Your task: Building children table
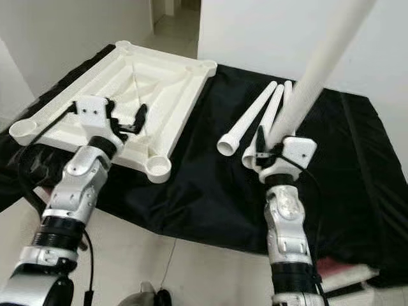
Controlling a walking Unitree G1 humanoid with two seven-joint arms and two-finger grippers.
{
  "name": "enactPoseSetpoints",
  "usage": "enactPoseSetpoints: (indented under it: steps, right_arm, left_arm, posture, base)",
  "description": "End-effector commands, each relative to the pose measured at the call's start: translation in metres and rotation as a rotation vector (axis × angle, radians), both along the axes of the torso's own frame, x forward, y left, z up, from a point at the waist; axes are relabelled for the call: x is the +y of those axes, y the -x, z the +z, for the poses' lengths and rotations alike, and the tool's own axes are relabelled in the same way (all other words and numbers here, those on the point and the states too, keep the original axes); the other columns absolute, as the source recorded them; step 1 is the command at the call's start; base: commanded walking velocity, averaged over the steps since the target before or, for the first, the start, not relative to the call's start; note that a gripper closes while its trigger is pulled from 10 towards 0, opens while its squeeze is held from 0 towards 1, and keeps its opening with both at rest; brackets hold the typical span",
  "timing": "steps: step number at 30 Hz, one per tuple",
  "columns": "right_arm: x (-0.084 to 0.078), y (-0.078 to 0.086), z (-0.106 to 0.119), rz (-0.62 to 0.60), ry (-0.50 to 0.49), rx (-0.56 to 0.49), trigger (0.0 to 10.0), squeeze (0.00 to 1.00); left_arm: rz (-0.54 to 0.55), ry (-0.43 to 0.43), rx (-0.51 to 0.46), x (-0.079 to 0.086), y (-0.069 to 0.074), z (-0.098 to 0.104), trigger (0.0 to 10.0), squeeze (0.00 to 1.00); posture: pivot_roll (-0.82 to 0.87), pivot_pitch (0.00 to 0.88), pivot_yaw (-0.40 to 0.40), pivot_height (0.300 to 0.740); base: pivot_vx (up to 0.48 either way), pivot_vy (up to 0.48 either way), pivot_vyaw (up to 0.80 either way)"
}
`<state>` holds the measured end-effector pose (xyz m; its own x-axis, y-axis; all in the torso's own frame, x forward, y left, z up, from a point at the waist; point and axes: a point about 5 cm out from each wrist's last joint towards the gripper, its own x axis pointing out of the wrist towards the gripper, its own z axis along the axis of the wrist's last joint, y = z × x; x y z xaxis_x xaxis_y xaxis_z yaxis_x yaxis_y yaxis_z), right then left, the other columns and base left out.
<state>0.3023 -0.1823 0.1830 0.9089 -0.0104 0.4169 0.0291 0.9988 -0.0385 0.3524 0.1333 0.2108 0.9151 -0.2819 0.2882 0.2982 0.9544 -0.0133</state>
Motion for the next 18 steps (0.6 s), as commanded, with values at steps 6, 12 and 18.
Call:
enactPoseSetpoints:
  steps: [6, 12, 18]
  right_arm:
    - [-0.0048, 0.0016, 0.0016, -0.017, 0.003, -0.009, 10.0, 0.00]
    - [-0.0039, 0.0012, 0.0013, -0.014, 0.004, -0.007, 10.0, 0.00]
    - [-0.0018, -0.0010, 0.0014, -0.003, 0.003, -0.003, 10.0, 0.00]
  left_arm:
    - [-0.040, -0.003, -0.002, -0.0065, 0.0013, 0.0007, 10.0, 0.00]
    - [-0.041, 0.000, -0.005, -0.0067, 0.0016, 0.0009, 10.0, 0.00]
    - [-0.043, 0.003, 0.031, -0.0084, 0.0001, -0.0004, 10.0, 0.00]
  posture:
    - [0.04, 0.085, 0.005, 0.740]
    - [0.04, 0.083, 0.002, 0.740]
    - [0.04, 0.081, -0.002, 0.740]
  base:
    - [0.000, 0.464, 0.00]
    - [0.000, 0.154, 0.00]
    - [0.000, 0.000, 0.00]
